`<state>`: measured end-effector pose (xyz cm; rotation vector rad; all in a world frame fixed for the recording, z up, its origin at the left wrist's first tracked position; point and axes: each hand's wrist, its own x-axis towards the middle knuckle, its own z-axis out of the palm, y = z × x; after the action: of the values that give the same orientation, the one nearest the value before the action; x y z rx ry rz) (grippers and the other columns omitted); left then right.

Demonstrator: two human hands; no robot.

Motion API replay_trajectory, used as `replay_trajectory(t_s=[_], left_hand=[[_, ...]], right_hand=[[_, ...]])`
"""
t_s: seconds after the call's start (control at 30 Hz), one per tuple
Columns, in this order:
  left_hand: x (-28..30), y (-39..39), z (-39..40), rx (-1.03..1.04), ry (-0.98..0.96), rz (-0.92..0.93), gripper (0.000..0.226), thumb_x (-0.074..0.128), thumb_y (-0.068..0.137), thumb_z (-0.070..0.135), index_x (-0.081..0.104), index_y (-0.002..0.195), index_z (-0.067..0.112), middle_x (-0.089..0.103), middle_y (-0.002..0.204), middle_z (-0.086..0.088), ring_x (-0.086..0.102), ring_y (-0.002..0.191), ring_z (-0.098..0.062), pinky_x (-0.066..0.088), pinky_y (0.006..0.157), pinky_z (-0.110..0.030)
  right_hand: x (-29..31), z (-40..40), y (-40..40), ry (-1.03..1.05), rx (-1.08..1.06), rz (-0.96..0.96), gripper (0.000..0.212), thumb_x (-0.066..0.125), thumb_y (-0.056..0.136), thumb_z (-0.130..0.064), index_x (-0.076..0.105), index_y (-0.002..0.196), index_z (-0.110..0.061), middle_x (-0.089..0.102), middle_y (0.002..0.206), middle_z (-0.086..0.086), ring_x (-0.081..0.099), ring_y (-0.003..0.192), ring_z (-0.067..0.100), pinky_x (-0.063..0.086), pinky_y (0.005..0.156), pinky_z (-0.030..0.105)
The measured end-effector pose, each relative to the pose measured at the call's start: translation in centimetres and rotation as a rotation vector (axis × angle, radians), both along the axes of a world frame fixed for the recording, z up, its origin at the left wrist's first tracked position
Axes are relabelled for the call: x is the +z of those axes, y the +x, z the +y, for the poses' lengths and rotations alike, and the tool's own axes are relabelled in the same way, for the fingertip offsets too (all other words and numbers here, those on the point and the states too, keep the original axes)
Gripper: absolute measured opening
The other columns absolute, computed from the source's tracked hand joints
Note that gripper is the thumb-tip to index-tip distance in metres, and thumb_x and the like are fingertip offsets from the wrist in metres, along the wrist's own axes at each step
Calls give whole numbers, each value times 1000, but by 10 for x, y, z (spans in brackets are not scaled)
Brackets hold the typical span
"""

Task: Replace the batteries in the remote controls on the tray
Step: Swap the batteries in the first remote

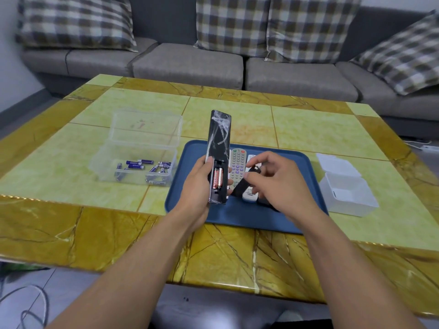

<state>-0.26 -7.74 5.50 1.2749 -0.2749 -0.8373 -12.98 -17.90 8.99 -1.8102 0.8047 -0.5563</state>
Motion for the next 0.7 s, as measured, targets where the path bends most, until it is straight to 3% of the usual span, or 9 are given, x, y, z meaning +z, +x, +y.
replay_trajectory(t_s=[0.17,0.37,0.53,0.63,0.7], left_hand=[[0,0,2,-28,18,-66,38,39,107,37,71,116,18,74,112,-12,68,94,-27,52,80,-45],[3,0,5,-52,3,29,40,40,107,41,73,115,19,76,100,-11,68,79,-23,54,71,-42],[2,-2,5,-89,-6,27,43,39,108,43,73,119,19,77,97,-7,71,72,-20,55,70,-40],[2,-2,5,-87,-11,38,41,42,106,42,74,118,18,77,103,-10,71,77,-23,54,71,-41],[2,-2,6,-84,-15,36,40,44,106,42,74,117,18,76,107,-14,69,81,-27,55,74,-43]], right_hand=[[4,9,8,207,88,-96,27,82,80,-13,65,99,-7,75,77,15,75,74,26,59,66,28],[3,8,12,82,2,-79,16,81,81,-31,77,88,-17,72,78,6,63,60,10,50,56,19],[3,14,17,175,-1,-136,19,81,82,-18,72,95,-7,75,77,12,67,61,15,51,55,22],[2,15,20,111,-35,-101,16,76,87,-16,65,99,-15,74,74,6,72,62,21,58,60,30],[2,18,20,23,-42,-73,13,69,90,-12,62,96,-20,67,65,2,69,55,21,56,54,30]])
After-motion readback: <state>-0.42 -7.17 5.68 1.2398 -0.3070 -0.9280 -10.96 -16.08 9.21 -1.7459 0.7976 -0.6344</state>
